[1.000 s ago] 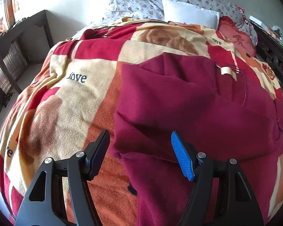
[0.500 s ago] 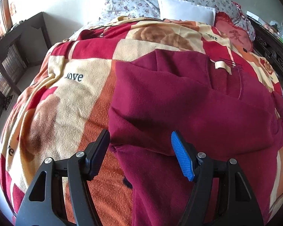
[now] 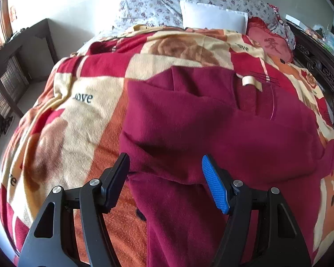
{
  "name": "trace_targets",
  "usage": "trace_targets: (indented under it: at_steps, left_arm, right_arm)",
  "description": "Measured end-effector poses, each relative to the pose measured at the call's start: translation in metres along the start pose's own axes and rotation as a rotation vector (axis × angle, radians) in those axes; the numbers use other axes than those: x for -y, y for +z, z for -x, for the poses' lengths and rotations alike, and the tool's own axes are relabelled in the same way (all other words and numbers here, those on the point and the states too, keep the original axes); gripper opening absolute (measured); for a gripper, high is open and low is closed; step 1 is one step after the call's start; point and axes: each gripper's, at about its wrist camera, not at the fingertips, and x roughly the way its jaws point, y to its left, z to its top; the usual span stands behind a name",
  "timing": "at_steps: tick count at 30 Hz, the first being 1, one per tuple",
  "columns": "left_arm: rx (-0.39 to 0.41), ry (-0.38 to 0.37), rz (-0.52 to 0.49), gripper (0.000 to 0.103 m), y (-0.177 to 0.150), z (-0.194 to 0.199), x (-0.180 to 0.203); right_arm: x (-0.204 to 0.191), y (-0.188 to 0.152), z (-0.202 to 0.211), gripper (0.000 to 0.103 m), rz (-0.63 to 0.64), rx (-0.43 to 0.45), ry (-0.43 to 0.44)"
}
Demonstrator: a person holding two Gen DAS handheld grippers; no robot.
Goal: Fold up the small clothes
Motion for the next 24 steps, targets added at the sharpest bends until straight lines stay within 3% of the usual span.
trace_targets:
  at_steps: [6,9,12,16,17,18,19,21,24]
  left_arm:
    - [0.056,-0.003,0.041,0.068,0.008,0.021,-0.015]
    - [0.101,0.001,0.093,0.068,0.012,0.035,-0.03]
    - [0.116,0.004,0.133,0.068,0.017,0.042,-0.045]
    - [0.117,0.015,0.151,0.068,0.018,0.043,-0.054]
    - [0.108,0.012,0.152,0.068,0.019,0.042,-0.056]
    - [0.1,0.002,0.151,0.068,0.019,0.04,-0.056]
    - [0.093,-0.01,0.149,0.068,0.018,0.039,-0.056]
    - [0.088,-0.028,0.136,0.068,0.017,0.036,-0.055]
    - [0.07,-0.056,0.106,0.068,0.017,0.025,-0.048]
  right_arm:
    - [-0.085,0.013,-0.016,0.006,0.165,-0.121,0.323]
    - [-0.144,0.003,-0.051,0.006,0.264,-0.259,0.498]
    - [-0.195,-0.022,-0.095,0.006,0.344,-0.38,0.607]
    - [-0.228,-0.07,-0.177,0.007,0.287,-0.589,0.682]
    - [-0.229,-0.086,-0.205,0.01,0.238,-0.666,0.667]
    - [-0.227,-0.1,-0.227,0.02,0.2,-0.715,0.608]
    - [-0.226,-0.105,-0.238,0.031,0.181,-0.734,0.572]
    - [-0.216,-0.113,-0.244,0.041,0.148,-0.727,0.546]
    - [-0.19,-0.107,-0.225,0.043,0.098,-0.669,0.544]
